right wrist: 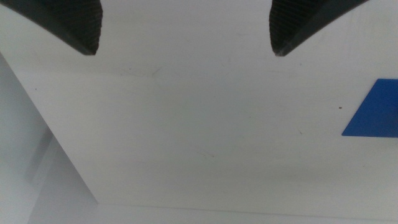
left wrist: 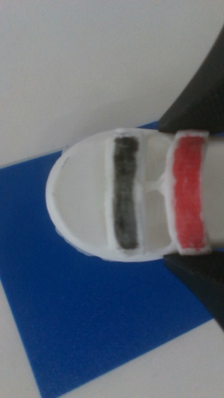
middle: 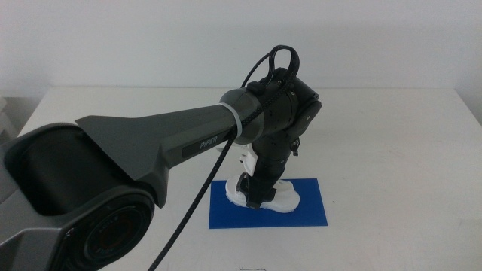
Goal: Use one arm to grab the shoe from the table and place it on the mat.
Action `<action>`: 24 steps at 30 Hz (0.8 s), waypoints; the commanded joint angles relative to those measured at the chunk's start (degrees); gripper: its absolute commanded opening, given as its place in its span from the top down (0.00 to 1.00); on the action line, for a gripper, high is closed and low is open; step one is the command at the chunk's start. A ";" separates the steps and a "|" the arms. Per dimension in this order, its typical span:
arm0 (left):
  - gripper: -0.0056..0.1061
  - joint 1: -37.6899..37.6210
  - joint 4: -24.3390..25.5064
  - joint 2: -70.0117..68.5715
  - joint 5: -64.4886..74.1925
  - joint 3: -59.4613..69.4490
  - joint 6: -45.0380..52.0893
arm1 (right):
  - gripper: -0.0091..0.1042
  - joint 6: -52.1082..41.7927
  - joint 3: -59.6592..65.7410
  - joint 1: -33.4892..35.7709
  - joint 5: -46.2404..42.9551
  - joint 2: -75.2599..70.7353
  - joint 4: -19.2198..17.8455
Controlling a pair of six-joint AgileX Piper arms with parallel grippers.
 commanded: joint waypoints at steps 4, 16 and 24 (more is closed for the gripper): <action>0.96 -0.26 0.09 -2.42 3.24 -1.76 -1.35 | 0.09 -0.70 -1.06 -0.22 -3.20 -1.11 -0.48; 0.11 -0.26 -0.27 -3.09 6.18 -4.17 -1.29 | 0.09 -0.70 -1.06 -0.22 -3.20 -1.11 -0.48; 0.11 -0.20 1.60 -11.40 6.05 -8.63 5.80 | 0.09 -0.70 -1.06 -0.22 -3.20 -1.11 -0.48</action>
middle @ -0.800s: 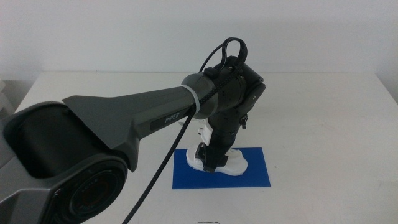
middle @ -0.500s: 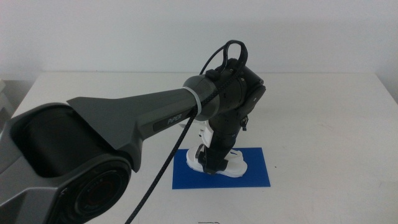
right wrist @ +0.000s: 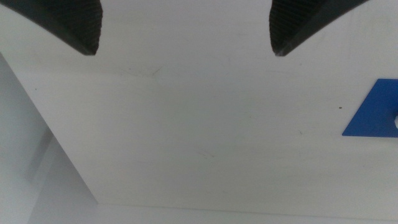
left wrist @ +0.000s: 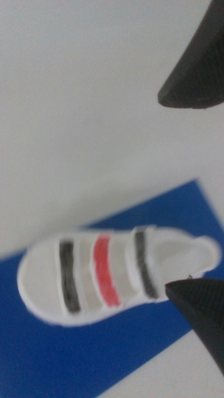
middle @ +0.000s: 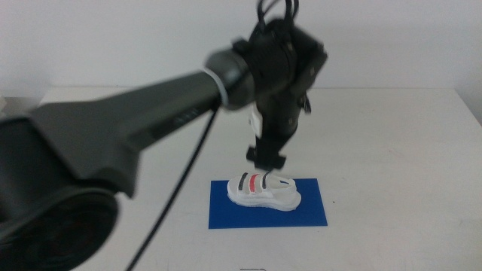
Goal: Use one arm to grab the shoe from the table and place it on the mat.
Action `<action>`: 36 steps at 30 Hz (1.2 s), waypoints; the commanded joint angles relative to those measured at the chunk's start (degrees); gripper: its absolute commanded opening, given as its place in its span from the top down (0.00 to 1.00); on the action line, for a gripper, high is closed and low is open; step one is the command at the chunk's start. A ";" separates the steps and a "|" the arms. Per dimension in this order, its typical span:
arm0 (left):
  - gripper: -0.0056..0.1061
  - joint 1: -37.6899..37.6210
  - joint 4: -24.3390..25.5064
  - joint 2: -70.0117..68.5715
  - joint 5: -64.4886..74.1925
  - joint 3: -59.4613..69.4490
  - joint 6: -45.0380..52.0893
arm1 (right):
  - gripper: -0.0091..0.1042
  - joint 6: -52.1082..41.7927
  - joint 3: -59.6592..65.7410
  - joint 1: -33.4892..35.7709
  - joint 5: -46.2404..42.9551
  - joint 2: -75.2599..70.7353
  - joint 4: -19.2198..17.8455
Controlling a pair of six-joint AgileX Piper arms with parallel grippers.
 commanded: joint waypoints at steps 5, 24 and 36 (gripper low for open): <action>0.11 -0.20 5.27 -14.40 5.80 -2.29 11.15 | 0.09 -0.70 -1.06 -0.22 -3.20 -1.11 -0.48; 0.11 -0.07 27.50 -33.08 5.80 -1.90 89.16 | 0.09 -0.70 -1.06 -0.22 -3.20 -1.11 -0.48; 0.11 17.12 15.58 -55.12 -14.12 18.94 99.08 | 0.09 -0.70 -1.06 -0.22 -3.20 -1.11 -0.48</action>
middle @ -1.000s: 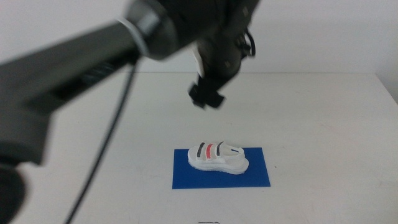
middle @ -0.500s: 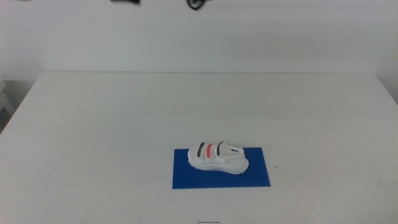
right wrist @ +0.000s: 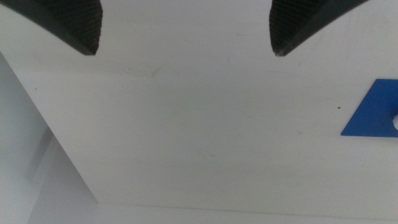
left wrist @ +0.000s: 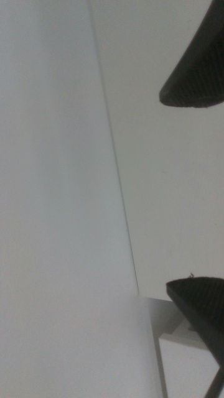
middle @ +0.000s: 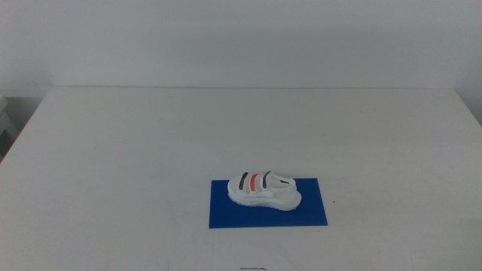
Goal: Use one arm to grab the shoe from the table and place it on the mat.
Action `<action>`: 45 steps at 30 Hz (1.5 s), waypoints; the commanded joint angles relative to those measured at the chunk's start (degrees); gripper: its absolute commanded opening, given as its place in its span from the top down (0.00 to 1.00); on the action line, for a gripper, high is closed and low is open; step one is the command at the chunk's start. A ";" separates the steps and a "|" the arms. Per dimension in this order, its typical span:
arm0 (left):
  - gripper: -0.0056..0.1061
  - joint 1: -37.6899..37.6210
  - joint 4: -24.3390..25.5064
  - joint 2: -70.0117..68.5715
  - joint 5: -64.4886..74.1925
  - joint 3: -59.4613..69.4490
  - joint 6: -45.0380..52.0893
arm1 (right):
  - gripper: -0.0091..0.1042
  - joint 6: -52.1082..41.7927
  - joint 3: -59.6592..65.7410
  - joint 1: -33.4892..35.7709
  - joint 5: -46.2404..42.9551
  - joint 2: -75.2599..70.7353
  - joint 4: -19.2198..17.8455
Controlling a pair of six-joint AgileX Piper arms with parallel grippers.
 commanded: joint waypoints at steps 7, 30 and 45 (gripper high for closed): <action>0.11 19.62 -13.12 -22.07 -27.48 27.27 3.78 | 0.09 -0.70 -1.06 -0.22 -3.20 -1.11 -0.48; 0.11 24.20 -30.07 -61.91 -63.11 82.20 23.34 | 0.09 -0.70 -1.06 -0.22 -3.20 -1.11 -0.48; 0.11 29.62 -32.33 -74.19 -62.88 96.21 24.01 | 0.09 -0.70 -1.06 -0.22 -3.20 -1.11 -0.48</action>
